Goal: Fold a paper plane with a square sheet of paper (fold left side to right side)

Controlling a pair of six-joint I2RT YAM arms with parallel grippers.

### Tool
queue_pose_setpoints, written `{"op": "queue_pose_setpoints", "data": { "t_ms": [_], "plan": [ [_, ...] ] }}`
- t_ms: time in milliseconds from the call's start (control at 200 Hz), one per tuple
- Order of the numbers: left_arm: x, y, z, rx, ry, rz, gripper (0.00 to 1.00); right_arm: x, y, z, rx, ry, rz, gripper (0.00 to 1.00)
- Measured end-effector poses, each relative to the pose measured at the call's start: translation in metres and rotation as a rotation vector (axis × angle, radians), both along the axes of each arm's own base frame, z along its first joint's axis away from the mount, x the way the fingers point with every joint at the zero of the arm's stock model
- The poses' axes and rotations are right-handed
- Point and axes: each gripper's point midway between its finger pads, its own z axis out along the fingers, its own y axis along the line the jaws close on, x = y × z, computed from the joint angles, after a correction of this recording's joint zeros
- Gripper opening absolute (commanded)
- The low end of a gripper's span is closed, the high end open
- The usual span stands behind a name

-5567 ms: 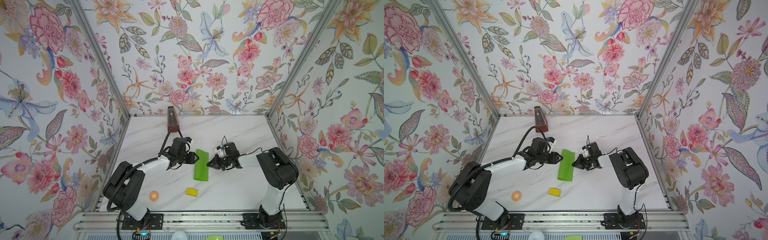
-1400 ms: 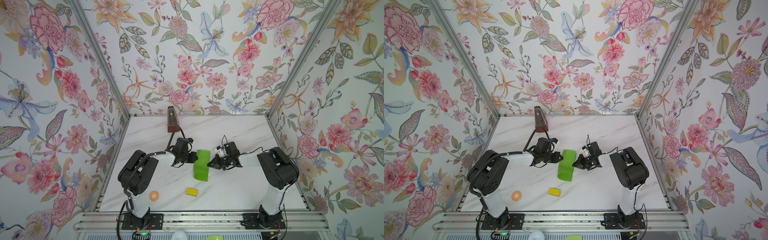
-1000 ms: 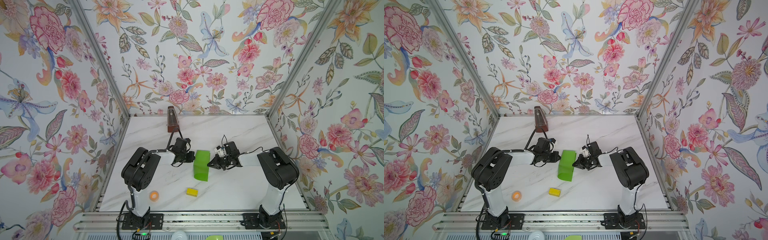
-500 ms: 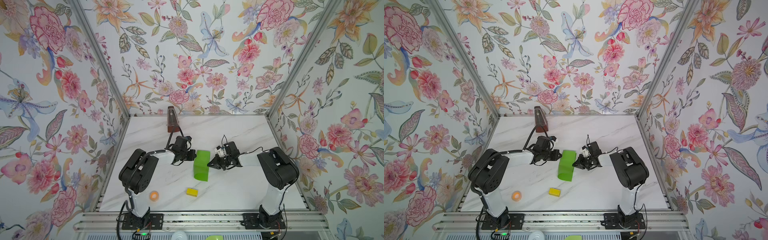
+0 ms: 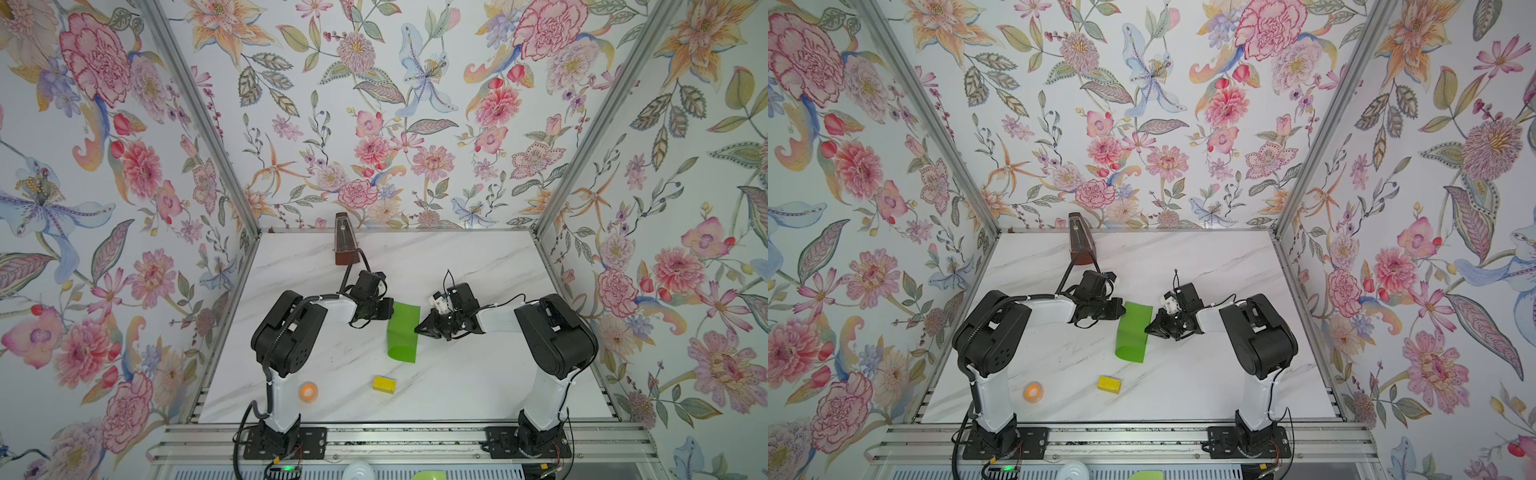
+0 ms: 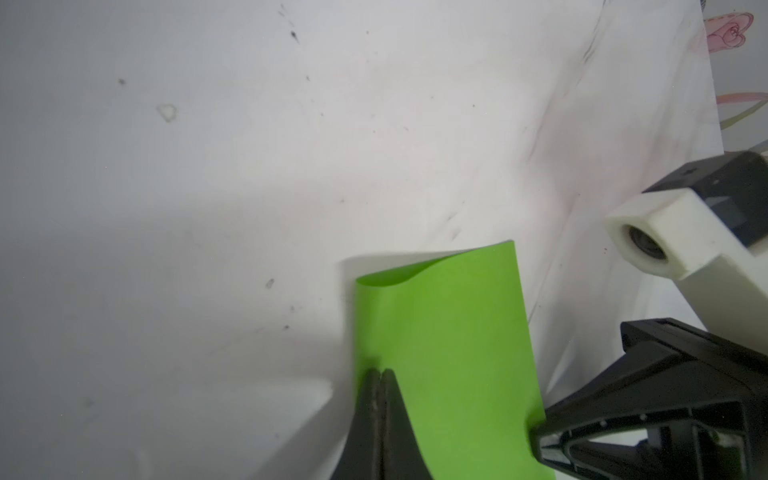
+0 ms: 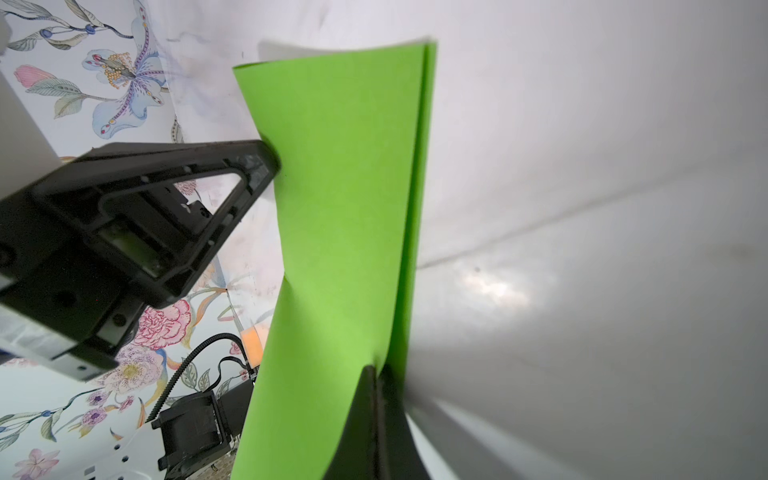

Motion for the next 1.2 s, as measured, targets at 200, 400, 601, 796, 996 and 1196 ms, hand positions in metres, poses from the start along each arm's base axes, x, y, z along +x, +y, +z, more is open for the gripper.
{"op": "queue_pose_setpoints", "data": {
  "t_ms": [200,400,601,796,996,1196],
  "plan": [
    [0.012,0.012,0.001,0.039,-0.022,0.039,0.00,0.000,0.000,0.000,0.000,0.000,0.000,0.00],
    [0.007,0.006,0.012,0.006,-0.029,0.019,0.00,0.000,0.000,0.000,0.000,0.000,0.001,0.00],
    [0.007,-0.011,0.030,-0.050,-0.050,-0.011,0.00,0.000,0.000,0.000,0.000,0.000,0.002,0.00],
    [0.011,-0.018,0.027,-0.071,-0.039,-0.017,0.00,0.000,0.000,0.000,0.000,0.000,0.002,0.00],
    [0.012,-0.011,0.001,-0.019,0.005,0.007,0.00,0.000,0.000,0.000,-0.001,-0.001,0.001,0.00],
    [0.022,-0.005,0.000,0.002,-0.014,0.031,0.00,0.000,0.000,0.000,-0.001,-0.002,0.000,0.00]
  ]
}}
